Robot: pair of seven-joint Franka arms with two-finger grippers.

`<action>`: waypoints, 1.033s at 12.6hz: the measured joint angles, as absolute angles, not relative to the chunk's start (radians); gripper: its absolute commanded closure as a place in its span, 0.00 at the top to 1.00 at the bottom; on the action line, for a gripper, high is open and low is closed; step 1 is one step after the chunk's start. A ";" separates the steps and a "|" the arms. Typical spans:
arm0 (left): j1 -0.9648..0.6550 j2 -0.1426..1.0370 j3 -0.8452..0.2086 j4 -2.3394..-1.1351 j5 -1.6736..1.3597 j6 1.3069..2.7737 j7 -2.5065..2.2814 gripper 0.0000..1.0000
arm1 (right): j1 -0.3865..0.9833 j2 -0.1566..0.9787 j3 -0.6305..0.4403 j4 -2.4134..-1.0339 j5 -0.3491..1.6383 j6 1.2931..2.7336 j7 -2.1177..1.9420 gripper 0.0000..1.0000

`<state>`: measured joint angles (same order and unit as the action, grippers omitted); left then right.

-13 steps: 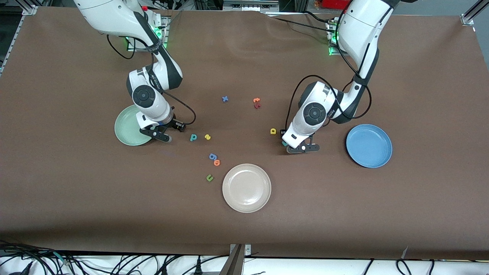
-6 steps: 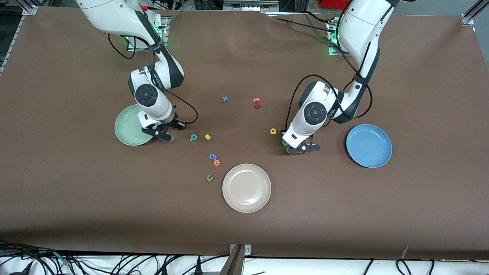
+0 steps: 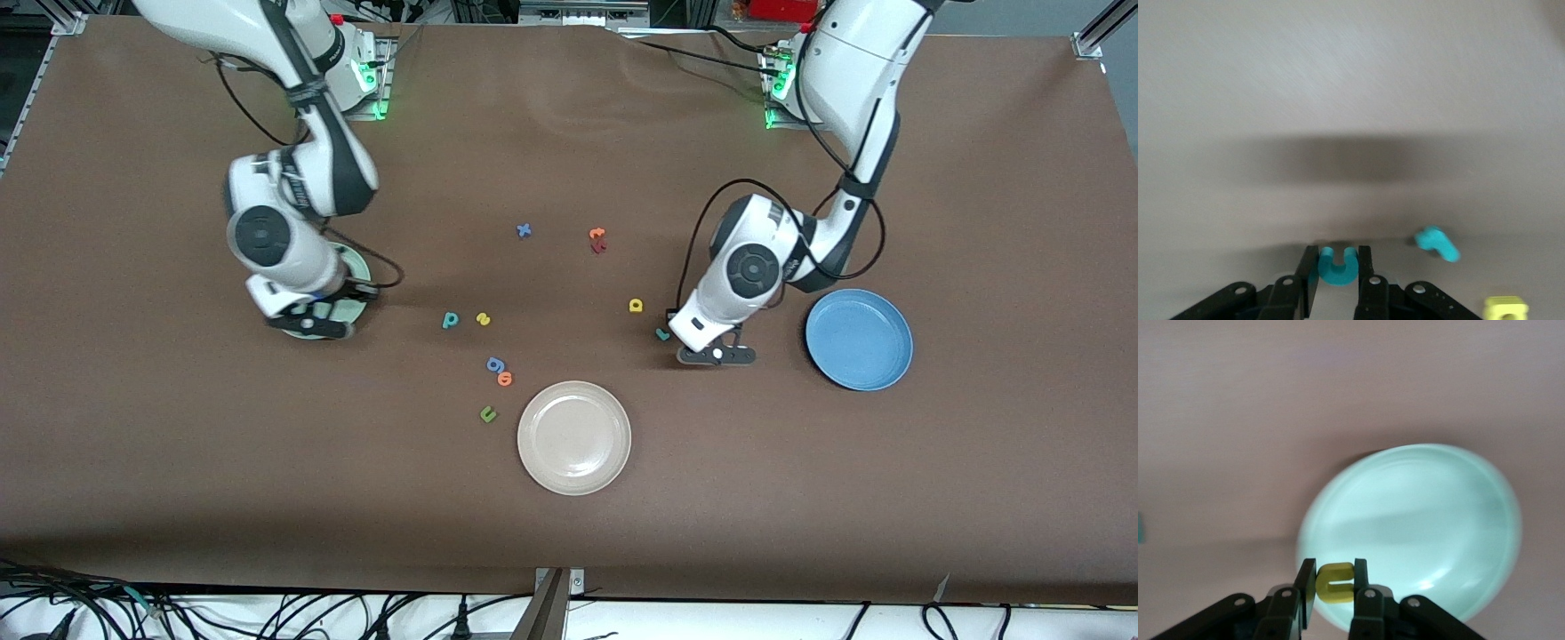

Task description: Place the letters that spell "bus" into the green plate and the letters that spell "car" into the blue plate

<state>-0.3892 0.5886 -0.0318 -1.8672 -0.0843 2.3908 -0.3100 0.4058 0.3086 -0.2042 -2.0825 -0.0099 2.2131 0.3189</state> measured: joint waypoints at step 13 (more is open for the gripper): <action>-0.175 0.487 0.126 -1.911 -0.084 2.238 0.429 0.31 | 0.436 0.393 -0.018 -2.006 0.047 2.277 0.757 0.75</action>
